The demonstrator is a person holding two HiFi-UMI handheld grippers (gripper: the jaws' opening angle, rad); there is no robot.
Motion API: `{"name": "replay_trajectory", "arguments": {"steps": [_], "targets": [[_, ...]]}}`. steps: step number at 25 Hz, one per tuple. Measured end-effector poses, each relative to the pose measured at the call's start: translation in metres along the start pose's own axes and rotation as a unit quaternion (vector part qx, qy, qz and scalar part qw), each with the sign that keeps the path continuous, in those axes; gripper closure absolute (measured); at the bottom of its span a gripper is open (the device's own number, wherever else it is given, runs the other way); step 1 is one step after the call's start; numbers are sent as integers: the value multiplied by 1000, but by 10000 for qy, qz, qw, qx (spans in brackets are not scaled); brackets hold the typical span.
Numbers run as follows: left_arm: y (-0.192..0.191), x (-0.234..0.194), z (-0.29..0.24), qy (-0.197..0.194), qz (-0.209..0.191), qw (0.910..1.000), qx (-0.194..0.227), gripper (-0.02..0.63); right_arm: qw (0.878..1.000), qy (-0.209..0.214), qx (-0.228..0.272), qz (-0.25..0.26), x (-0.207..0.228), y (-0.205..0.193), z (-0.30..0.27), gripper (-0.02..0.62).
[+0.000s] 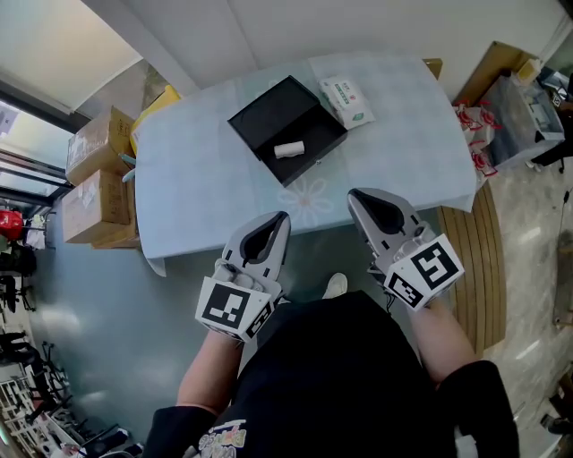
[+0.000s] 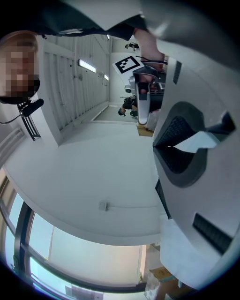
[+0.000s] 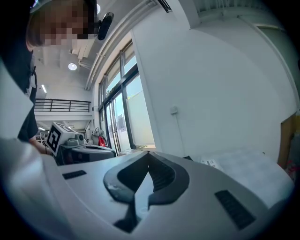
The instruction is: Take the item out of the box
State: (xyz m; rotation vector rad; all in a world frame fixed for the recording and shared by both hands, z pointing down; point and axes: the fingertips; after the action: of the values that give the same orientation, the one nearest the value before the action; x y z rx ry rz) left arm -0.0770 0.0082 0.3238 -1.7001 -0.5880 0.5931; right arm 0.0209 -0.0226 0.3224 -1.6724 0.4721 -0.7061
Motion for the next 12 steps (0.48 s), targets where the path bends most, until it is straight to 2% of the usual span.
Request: {"name": "replay_trajectory", "arguments": {"steps": [12], "targets": [[12,-13,-22,195,-263,9994,-107,597,9999,-14,95,-95,27,11,-4,586]]}}
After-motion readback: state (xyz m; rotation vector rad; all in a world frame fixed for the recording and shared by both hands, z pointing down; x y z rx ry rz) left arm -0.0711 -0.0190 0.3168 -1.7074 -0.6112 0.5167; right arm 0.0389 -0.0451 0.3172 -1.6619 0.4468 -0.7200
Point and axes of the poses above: the fingertips, and each gripper's own axes: z backward along the fingers, x to its right, y out of its top, and after that the axes turned 8 degrees about -y, right-handed
